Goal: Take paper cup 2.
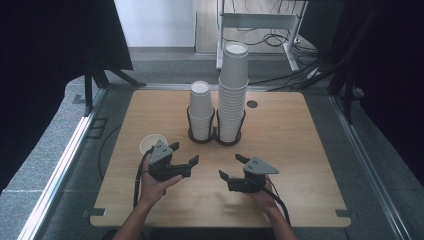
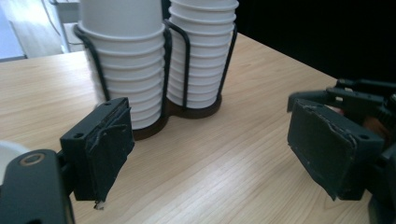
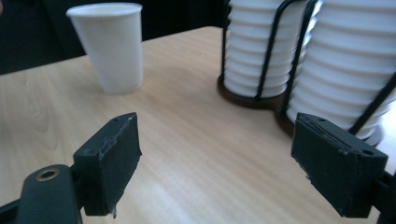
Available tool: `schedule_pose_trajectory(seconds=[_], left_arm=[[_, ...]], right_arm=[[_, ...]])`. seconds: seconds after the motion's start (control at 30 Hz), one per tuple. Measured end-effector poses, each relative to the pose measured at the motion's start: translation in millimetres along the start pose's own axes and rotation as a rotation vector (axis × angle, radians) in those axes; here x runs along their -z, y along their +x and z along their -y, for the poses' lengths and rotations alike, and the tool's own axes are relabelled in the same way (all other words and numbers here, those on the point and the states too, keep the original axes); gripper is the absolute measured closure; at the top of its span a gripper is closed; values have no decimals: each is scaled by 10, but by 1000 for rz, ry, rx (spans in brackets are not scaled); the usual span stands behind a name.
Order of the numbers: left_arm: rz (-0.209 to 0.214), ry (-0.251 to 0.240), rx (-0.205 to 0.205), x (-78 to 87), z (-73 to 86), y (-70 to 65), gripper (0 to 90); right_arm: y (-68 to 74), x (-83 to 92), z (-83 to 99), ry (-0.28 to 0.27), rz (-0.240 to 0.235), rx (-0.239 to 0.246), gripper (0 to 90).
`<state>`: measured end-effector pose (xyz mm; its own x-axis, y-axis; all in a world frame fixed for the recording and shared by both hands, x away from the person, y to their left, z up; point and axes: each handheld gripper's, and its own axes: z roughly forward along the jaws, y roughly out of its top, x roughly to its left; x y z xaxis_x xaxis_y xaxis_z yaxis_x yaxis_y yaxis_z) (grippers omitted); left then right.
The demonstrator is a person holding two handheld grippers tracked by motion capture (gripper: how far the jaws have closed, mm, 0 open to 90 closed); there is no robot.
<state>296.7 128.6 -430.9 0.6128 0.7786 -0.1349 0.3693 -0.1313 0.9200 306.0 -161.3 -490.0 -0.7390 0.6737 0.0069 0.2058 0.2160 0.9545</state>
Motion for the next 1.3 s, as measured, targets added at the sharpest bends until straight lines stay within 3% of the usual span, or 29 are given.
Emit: schedule_pose_trajectory(seconds=[0.17,0.27,0.33,0.5,0.53,0.57,0.67,1.0,1.2,1.3], left_arm=[[29,14,5,-104,-30,-49,144],[42,30,-6,-154,-14,-104,144],[42,33,-8,-162,-7,-116,145],[33,43,-9,-182,23,-120,144],[33,43,-9,-182,23,-120,142],[6,44,-8,-174,23,-115,142],[11,39,5,-154,27,-99,142],[31,32,28,-100,42,-56,144],[42,49,35,-134,61,-63,144],[46,59,36,-146,76,-64,145]], right_arm=[[-145,25,-180,-31,31,-3,161],[-291,25,-382,-36,66,2,160],[-331,31,-442,-42,76,0,159],[-572,39,-790,-79,87,-61,152],[-572,39,-790,-79,87,-61,152],[-624,26,-888,-74,98,-62,145],[-678,-8,-1014,-57,114,-41,141],[-781,-173,-1213,-45,164,-27,92],[-940,-346,-1388,-64,141,-71,39],[-984,-415,-1486,-68,152,-65,24]])
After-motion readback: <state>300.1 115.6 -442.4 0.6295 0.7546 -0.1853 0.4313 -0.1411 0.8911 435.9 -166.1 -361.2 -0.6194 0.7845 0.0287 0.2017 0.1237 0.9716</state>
